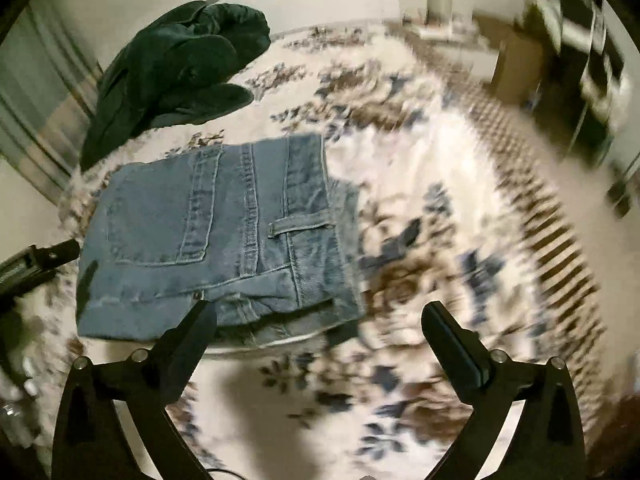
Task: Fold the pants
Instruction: 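Release the jeans on the stack and pull both grippers back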
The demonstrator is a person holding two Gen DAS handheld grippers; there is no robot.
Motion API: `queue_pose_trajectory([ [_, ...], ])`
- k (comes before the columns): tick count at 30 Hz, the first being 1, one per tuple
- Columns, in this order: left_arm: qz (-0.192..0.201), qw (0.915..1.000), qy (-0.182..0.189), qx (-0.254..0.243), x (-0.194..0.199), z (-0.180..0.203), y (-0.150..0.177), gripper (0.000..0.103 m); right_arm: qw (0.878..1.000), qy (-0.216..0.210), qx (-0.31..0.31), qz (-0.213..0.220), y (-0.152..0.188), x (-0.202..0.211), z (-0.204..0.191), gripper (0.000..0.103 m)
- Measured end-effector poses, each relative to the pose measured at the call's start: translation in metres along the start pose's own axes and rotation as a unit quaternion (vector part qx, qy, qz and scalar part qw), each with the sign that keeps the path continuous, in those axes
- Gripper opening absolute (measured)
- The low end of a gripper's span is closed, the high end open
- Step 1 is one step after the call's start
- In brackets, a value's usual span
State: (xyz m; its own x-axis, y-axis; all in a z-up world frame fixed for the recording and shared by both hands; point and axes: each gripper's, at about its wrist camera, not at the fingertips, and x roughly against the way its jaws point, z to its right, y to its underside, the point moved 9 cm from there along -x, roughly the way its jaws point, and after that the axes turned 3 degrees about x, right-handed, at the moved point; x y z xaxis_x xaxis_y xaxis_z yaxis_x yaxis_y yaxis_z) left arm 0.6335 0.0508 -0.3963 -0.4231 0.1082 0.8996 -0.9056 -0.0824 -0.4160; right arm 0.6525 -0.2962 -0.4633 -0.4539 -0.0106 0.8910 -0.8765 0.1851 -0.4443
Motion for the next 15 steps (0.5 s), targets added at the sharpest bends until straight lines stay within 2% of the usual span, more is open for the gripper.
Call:
queue_pose_trajectory([
  [2,0.016,0.9995,-0.022,-0.015,0.026,0.011,0.013,0.103,0.999,0.027,0.02,0.015,0.003,0.028,-0.002,0.103],
  [5,0.035,0.9987,-0.027,-0.026,0.064,0.03,0.031,0.103,0.998,0.041,0.035,0.03,0.01,0.071,-0.004,0.103],
  [15,0.125,0.99,-0.049,-0.042,0.213,0.078,0.081,0.103,0.992,0.031,0.071,0.098,0.042,0.247,0.003,0.103],
])
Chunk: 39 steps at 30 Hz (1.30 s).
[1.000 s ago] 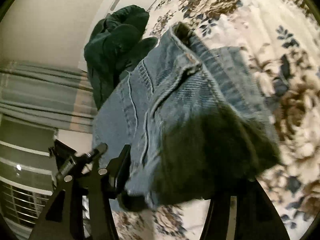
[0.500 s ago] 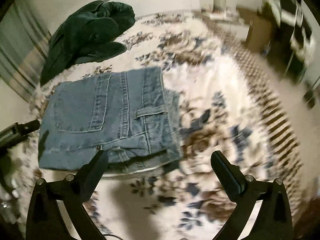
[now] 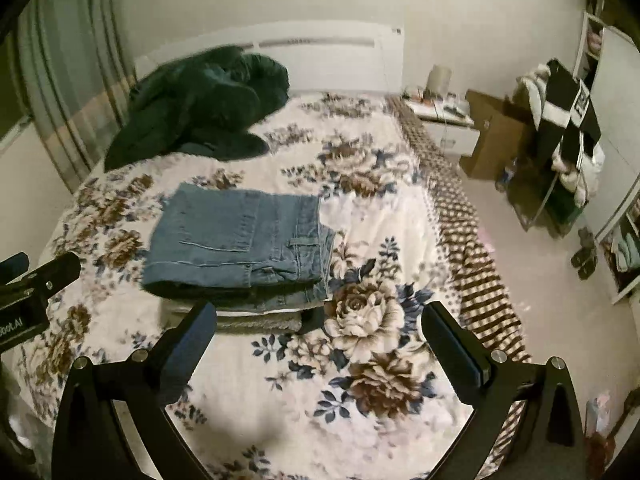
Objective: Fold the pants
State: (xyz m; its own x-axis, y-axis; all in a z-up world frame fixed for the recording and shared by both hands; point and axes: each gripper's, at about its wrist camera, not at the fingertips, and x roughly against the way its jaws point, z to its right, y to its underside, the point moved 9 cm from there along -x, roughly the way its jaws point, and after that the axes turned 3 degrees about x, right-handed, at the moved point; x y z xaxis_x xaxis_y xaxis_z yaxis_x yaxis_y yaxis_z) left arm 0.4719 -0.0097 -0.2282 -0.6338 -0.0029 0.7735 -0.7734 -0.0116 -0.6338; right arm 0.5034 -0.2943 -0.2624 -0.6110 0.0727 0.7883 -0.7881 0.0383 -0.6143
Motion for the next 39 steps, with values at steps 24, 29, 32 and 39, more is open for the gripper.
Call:
queue_pose_trajectory([
  [24,0.118,0.9921,-0.027,0.034,0.265,0.002,0.045,0.103,0.989,-0.061,0.031,0.134,0.047,0.343,0.01,0.103],
  [29,0.123,0.9917,-0.02,0.032,0.278,-0.007,0.055,0.103,0.989,-0.05,0.029,0.139,0.058,0.367,0.002,0.103],
  [32,0.129,0.991,-0.022,0.031,0.283,-0.01,0.06,0.103,0.989,-0.045,0.025,0.138,0.063,0.375,-0.002,0.103],
  [39,0.111,0.9931,-0.022,0.029,0.281,-0.017,0.078,0.103,0.99,-0.04,0.024,0.132,0.071,0.381,-0.014,0.103],
])
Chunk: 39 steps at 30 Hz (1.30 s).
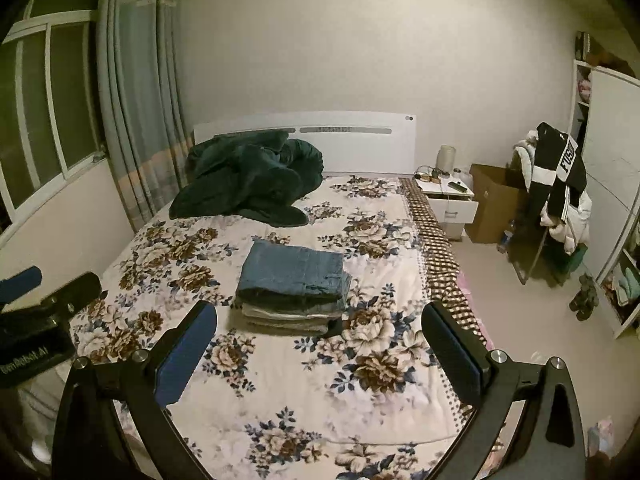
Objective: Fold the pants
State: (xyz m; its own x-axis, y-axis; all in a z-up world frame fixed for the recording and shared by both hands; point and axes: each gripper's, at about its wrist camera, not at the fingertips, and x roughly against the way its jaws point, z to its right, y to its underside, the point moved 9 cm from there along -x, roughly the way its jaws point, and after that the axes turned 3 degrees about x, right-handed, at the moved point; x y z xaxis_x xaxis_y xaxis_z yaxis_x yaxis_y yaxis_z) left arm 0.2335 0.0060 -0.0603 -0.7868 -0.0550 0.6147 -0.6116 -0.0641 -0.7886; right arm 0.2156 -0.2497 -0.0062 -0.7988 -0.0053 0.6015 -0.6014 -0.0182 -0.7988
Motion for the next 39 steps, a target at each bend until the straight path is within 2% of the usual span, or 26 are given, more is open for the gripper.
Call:
queue_pose_trajectory([
  [17,-0.01,0.9999,0.006,-0.003,0.007,-0.007,0.011,0.103,1.0,-0.002,-0.001,-0.021,0.017,0.002,-0.015,0.103],
  [39,-0.01,0.9998,-0.014,0.005,0.007,-0.017,0.016,0.103,1.0,-0.013,0.002,-0.026,0.017,-0.007,-0.022,0.103],
])
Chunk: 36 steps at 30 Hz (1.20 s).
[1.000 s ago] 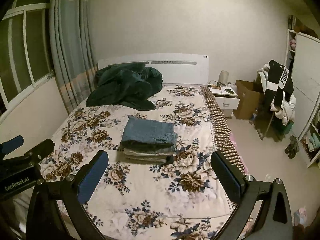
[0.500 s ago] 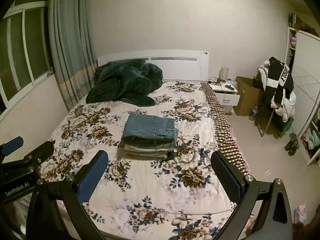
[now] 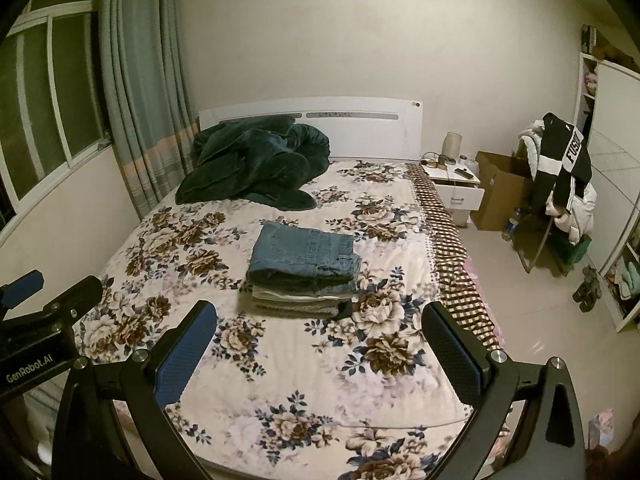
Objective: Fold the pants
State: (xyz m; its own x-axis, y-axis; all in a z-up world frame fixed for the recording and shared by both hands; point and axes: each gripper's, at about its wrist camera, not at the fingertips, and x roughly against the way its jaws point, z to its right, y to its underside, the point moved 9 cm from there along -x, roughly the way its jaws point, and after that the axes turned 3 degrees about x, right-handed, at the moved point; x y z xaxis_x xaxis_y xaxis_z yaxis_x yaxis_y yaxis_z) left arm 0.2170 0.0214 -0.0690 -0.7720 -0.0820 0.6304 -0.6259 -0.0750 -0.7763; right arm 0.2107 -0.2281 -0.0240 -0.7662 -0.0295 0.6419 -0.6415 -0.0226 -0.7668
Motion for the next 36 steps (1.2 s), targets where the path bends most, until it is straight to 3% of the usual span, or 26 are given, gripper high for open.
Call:
queue_pose_trajectory([
  [36,0.005,1.0,-0.003,-0.001,0.0084,0.0035,-0.0026,0.103,1.0,-0.01,-0.004,-0.004,0.0067,-0.0049,-0.0069,0.103],
])
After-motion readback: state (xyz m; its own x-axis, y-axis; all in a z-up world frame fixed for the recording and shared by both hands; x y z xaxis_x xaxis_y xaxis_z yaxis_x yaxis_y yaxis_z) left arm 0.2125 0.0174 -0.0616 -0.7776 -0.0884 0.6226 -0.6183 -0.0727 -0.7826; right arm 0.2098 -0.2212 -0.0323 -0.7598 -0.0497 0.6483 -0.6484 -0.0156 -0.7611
